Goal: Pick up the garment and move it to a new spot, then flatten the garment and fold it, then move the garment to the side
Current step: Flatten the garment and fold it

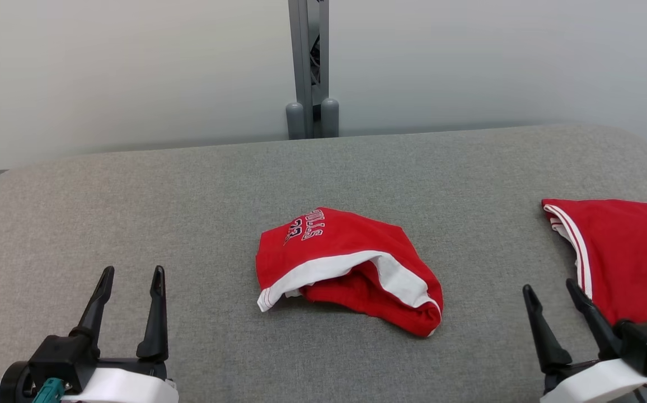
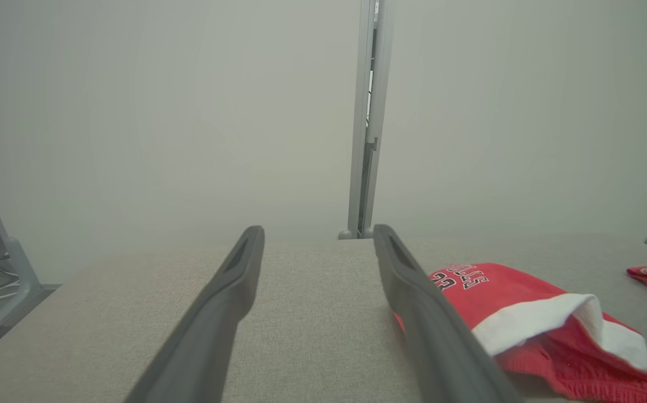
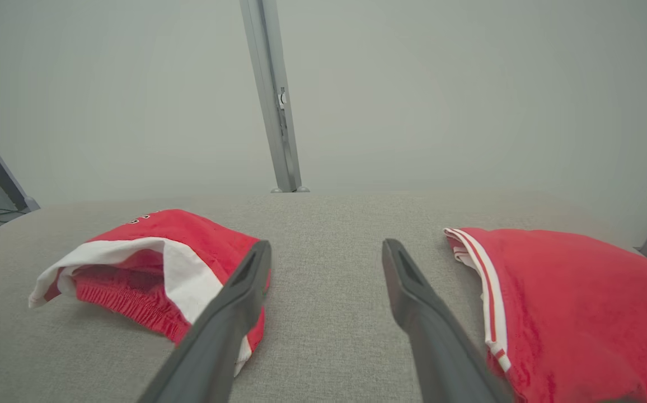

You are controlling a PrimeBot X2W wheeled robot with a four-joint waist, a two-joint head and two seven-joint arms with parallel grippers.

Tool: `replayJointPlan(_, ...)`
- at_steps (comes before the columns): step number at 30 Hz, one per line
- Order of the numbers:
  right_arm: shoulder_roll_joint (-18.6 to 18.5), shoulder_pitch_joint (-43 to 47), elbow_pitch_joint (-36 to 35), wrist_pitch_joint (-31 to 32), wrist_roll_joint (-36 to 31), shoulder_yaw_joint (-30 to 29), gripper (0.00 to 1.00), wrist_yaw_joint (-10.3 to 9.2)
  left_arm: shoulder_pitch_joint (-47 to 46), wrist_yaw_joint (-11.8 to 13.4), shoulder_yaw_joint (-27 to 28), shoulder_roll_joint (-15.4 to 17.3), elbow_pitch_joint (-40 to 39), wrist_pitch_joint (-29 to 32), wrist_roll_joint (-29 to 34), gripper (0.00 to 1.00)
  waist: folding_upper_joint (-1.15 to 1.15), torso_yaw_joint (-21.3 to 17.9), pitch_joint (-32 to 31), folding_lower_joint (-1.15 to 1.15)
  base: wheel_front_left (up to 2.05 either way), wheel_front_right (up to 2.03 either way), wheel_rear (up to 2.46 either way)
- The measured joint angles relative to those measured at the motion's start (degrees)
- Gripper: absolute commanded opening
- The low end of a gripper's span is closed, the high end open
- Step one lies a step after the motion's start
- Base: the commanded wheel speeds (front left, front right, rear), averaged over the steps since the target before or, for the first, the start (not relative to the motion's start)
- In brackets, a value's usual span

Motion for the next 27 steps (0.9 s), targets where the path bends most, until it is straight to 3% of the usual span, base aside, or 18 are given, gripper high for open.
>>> replayJointPlan(5,-1.6,-2.3,4.7,0.1,-1.1,-1.3,1.00,0.00,-1.2,0.0,-0.4,0.2,-0.5,0.1,0.2,1.00,0.00,0.5,1.4,0.00,0.00,0.00,0.00)
replayJointPlan(9,-1.9,-5.2,10.1,-0.2,-0.4,0.9,1.00,0.01,-2.8,-0.2,-1.1,-0.2,-0.5,0.4,0.5,1.00,0.00,1.4,3.2,0.00,0.00,0.00,0.00)
replayJointPlan(25,1.3,-17.2,33.0,-5.2,9.1,16.1,1.00,0.00,-8.0,-1.5,-3.0,-1.5,2.3,-0.5,1.2,1.00,0.00,4.6,9.4,0.00,0.00,0.00,0.00)
replayJointPlan(26,1.3,-17.6,33.5,-5.3,10.2,17.3,0.90,0.00,-8.0,-1.6,-3.1,-1.6,2.5,-0.5,1.2,1.00,0.00,4.6,9.5,0.00,0.00,0.00,0.00)
replayJointPlan(27,1.4,-17.8,34.2,-5.7,11.0,18.3,0.40,0.00,-8.2,-1.7,-3.1,-1.6,2.7,-0.5,1.2,1.00,0.00,4.6,9.5,0.00,0.00,0.00,0.00)
